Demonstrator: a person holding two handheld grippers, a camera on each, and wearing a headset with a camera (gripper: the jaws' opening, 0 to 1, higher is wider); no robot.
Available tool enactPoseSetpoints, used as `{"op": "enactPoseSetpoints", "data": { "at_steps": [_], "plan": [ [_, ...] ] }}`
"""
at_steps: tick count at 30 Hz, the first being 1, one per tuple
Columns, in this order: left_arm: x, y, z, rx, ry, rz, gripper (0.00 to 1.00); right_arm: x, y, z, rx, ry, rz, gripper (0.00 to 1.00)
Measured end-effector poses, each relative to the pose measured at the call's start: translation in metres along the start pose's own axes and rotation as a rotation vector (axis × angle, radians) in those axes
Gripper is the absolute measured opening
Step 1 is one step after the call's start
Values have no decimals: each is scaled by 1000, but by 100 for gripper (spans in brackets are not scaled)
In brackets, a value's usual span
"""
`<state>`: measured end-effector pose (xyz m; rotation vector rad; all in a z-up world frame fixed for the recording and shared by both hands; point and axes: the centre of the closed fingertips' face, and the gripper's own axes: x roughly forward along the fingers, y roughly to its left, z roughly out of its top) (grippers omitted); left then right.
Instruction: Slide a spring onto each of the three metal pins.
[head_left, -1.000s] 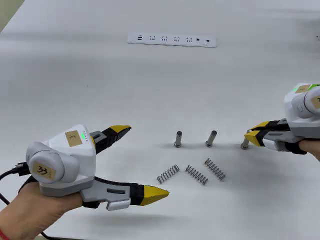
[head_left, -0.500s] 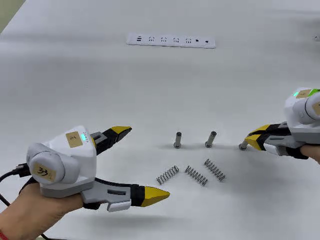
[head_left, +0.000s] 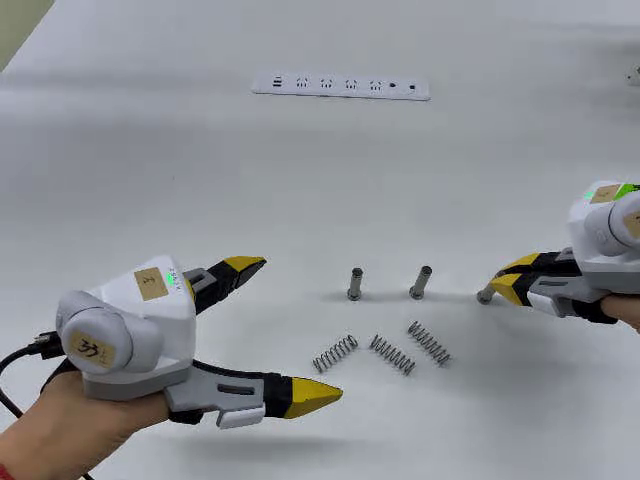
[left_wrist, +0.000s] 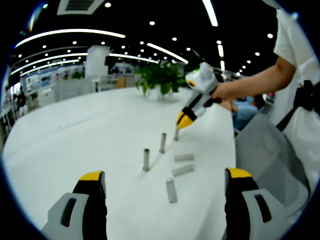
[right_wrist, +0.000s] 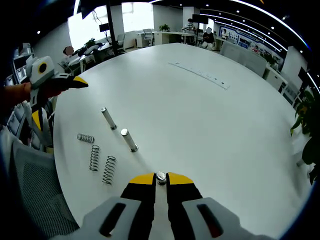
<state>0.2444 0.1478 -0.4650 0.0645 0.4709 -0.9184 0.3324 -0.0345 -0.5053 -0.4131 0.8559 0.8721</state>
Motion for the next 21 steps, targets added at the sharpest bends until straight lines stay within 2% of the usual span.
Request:
{"op": "enactPoseSetpoints", "data": {
  "at_steps": [21],
  "plan": [
    [0,0,1,2,0,1,100,-1,0,0,-4,1,2,11]
  ]
}}
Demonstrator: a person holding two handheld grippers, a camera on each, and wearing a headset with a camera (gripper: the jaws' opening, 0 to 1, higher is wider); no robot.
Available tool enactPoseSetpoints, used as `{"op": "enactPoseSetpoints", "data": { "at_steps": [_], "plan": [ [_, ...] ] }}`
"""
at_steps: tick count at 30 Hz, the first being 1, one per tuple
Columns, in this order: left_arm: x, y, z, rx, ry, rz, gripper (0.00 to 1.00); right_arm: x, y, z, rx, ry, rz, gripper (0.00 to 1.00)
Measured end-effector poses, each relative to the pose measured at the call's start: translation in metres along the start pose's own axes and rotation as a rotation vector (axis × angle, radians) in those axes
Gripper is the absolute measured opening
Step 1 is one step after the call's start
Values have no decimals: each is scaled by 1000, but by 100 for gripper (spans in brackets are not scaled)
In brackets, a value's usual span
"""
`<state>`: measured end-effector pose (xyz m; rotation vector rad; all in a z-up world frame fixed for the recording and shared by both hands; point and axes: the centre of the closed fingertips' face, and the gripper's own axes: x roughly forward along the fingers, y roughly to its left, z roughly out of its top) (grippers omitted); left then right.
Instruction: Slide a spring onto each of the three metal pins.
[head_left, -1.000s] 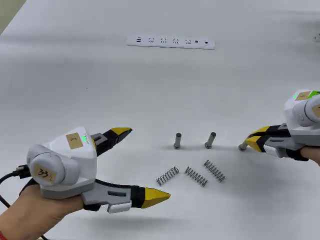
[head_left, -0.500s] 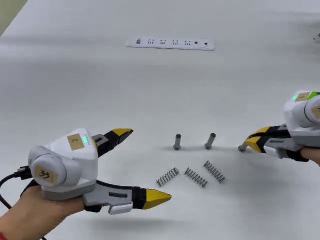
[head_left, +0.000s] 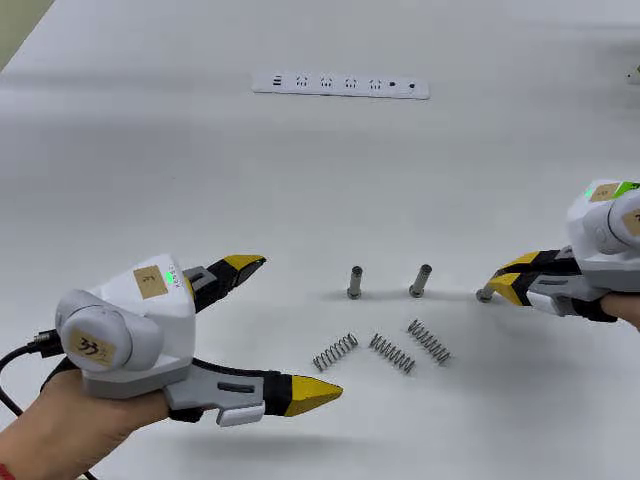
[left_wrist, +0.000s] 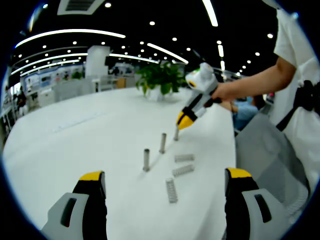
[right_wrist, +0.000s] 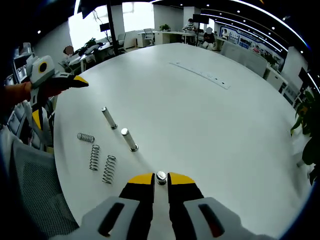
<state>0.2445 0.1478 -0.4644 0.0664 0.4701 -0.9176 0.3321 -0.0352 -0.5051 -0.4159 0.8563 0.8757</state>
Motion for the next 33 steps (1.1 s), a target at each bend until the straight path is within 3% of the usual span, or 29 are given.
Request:
{"op": "enactPoseSetpoints", "data": {
  "at_steps": [23,33],
  "plan": [
    [0,-4,3,11,4,-4,100,-12,1,-1,-19,-38,3,26],
    [0,-7,3,24,11,-4,100,-21,4,-1,-34,-80,38,38]
  ]
}}
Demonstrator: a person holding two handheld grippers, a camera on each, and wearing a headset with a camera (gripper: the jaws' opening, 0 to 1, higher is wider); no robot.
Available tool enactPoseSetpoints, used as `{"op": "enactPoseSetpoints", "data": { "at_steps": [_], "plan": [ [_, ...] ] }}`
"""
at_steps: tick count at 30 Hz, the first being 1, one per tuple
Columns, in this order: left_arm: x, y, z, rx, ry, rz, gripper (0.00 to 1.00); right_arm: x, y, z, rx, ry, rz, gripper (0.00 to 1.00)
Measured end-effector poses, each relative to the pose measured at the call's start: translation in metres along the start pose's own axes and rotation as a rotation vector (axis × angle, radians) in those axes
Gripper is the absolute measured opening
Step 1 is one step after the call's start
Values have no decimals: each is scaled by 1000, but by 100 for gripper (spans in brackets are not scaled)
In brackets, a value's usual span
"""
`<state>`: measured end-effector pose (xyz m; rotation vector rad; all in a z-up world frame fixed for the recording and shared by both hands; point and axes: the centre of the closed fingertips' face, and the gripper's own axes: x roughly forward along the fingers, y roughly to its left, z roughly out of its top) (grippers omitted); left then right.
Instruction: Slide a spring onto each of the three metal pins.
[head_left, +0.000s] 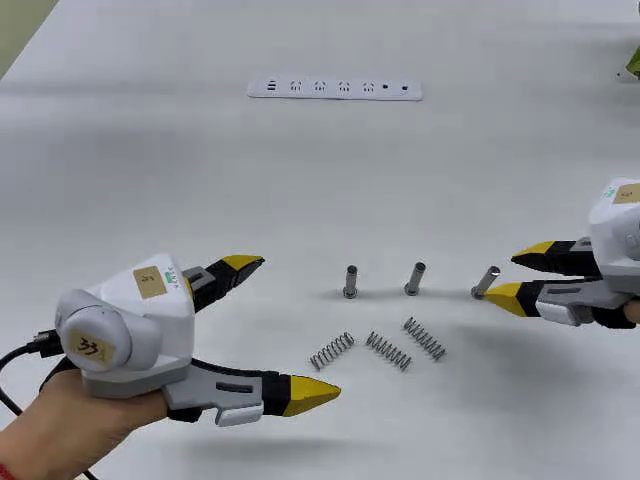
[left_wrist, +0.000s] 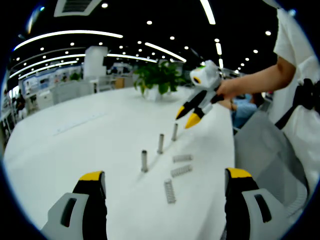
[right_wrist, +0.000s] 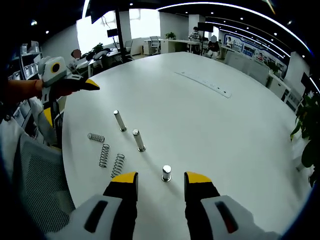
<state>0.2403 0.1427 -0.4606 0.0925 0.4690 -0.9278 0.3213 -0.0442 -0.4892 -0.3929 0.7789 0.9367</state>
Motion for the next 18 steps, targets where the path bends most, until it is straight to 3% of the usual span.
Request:
{"op": "enactPoseSetpoints", "data": {
  "at_steps": [5,18],
  "plan": [
    [-1,-1,1,6,3,0,100,-6,5,2,8,-32,26,44],
    [-3,-2,2,13,11,6,100,-31,23,-14,-53,-85,107,64]
  ]
}}
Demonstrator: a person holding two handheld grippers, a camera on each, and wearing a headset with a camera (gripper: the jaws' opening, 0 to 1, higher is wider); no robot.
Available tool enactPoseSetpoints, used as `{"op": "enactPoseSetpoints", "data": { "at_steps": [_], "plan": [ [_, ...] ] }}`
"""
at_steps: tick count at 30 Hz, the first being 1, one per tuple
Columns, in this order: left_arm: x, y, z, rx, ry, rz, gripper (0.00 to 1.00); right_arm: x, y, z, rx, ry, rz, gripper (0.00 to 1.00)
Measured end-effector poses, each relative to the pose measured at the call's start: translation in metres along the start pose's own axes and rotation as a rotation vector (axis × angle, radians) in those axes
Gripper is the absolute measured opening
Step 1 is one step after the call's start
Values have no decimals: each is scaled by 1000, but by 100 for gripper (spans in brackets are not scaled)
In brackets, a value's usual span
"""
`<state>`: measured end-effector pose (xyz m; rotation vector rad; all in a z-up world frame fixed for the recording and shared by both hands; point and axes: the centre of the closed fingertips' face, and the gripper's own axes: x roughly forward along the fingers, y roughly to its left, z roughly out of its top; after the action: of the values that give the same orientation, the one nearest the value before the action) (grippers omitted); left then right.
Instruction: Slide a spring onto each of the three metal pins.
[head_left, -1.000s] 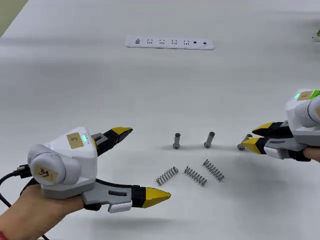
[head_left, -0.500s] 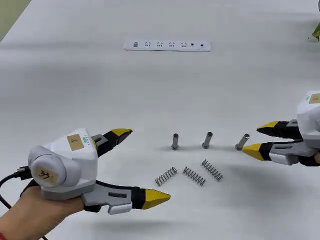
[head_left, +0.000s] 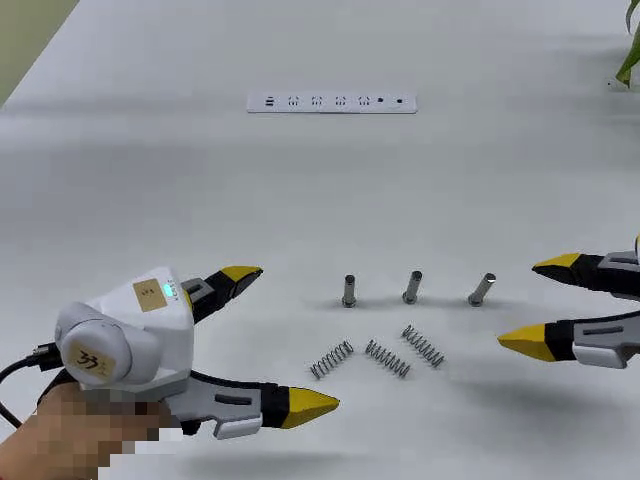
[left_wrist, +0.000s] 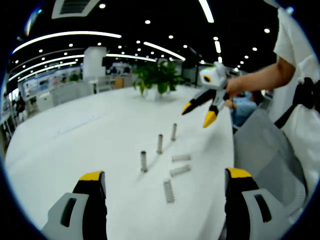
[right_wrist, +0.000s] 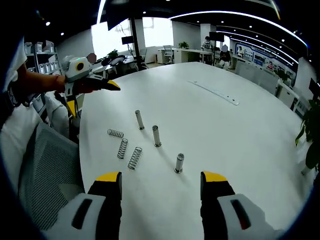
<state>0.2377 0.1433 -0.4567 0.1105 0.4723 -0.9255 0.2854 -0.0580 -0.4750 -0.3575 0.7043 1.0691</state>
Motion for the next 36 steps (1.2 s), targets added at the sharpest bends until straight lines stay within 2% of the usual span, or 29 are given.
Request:
{"op": "enactPoseSetpoints", "data": {
  "at_steps": [16,23,27,29,30,32,35,36],
  "plan": [
    [0,2,-1,9,26,5,100,-21,21,-9,-43,-96,101,91],
    [0,6,-6,25,64,13,100,-26,27,-19,-54,-102,128,95],
    [3,5,-13,61,119,9,95,-28,27,-24,-57,-98,127,95],
    [5,5,-18,64,159,5,92,-28,24,-26,-63,-96,118,94],
    [6,5,-23,56,192,7,89,-29,24,-26,-56,-101,117,94],
    [10,6,-26,60,207,8,87,-29,24,-26,-52,-107,118,94],
    [12,5,-39,36,296,17,81,-30,24,-27,-53,-109,118,94],
    [16,4,-38,48,287,13,78,-30,24,-27,-52,-112,118,94]
  ]
}}
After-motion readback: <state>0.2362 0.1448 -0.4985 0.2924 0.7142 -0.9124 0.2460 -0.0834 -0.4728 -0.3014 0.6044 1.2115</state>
